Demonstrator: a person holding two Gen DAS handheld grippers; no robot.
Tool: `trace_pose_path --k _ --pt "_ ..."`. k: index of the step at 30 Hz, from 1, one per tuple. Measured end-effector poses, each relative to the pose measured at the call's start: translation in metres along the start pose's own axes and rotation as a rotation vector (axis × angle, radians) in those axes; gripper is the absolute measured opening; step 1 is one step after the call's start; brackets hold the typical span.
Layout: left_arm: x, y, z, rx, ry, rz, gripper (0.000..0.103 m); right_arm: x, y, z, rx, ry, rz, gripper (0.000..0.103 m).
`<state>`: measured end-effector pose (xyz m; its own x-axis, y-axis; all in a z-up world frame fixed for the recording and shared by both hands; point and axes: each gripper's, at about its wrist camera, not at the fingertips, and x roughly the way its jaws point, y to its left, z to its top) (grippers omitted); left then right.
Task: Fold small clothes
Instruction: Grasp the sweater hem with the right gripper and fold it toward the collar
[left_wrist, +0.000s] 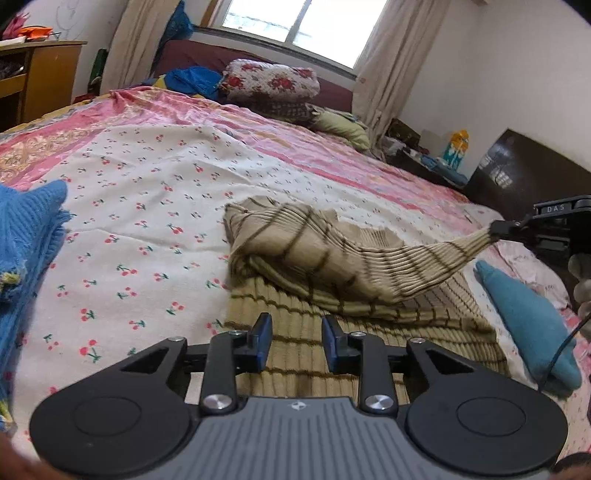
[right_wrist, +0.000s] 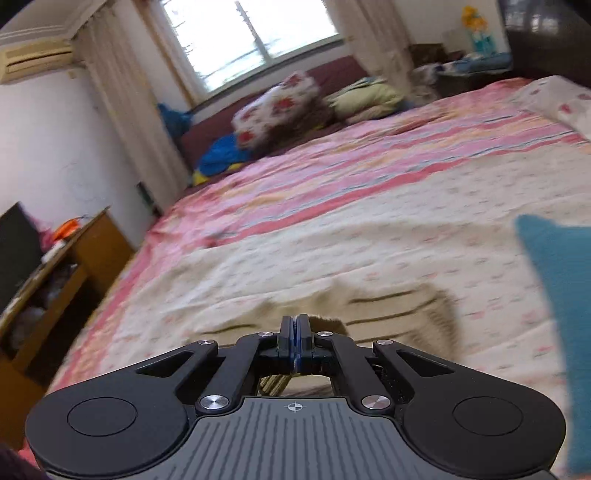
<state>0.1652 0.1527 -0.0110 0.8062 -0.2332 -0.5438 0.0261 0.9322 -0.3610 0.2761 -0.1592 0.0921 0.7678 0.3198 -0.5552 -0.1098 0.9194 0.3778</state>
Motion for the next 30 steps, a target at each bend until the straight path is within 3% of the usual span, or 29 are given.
trace_pose_path --k 5,10,14,17,24,27,29,30 --pt "0.012 -0.008 -0.008 0.049 0.040 0.037 0.036 0.014 -0.037 -0.015 0.013 0.050 -0.123 0.001" --pt "0.020 -0.007 -0.015 0.083 0.053 0.133 0.037 0.025 -0.054 -0.030 0.014 0.053 -0.190 0.000" --pt "0.020 -0.005 -0.014 0.082 0.039 0.177 0.037 0.020 -0.062 -0.026 0.025 0.046 -0.154 0.000" --pt "0.021 -0.012 -0.013 0.128 0.033 0.210 0.037 0.015 -0.063 -0.031 0.026 0.065 -0.094 0.008" --pt "0.033 -0.028 0.002 0.242 0.013 0.252 0.038 0.018 -0.077 -0.049 0.136 0.134 0.017 0.010" --pt "0.038 -0.032 0.013 0.264 -0.009 0.270 0.042 0.022 -0.083 -0.056 0.218 0.157 0.088 0.019" --pt "0.043 -0.034 0.017 0.290 -0.017 0.290 0.046 0.027 -0.087 -0.059 0.281 0.169 0.127 0.035" --pt "0.047 -0.035 0.017 0.314 -0.015 0.306 0.046 0.031 -0.089 -0.061 0.303 0.176 0.136 0.036"
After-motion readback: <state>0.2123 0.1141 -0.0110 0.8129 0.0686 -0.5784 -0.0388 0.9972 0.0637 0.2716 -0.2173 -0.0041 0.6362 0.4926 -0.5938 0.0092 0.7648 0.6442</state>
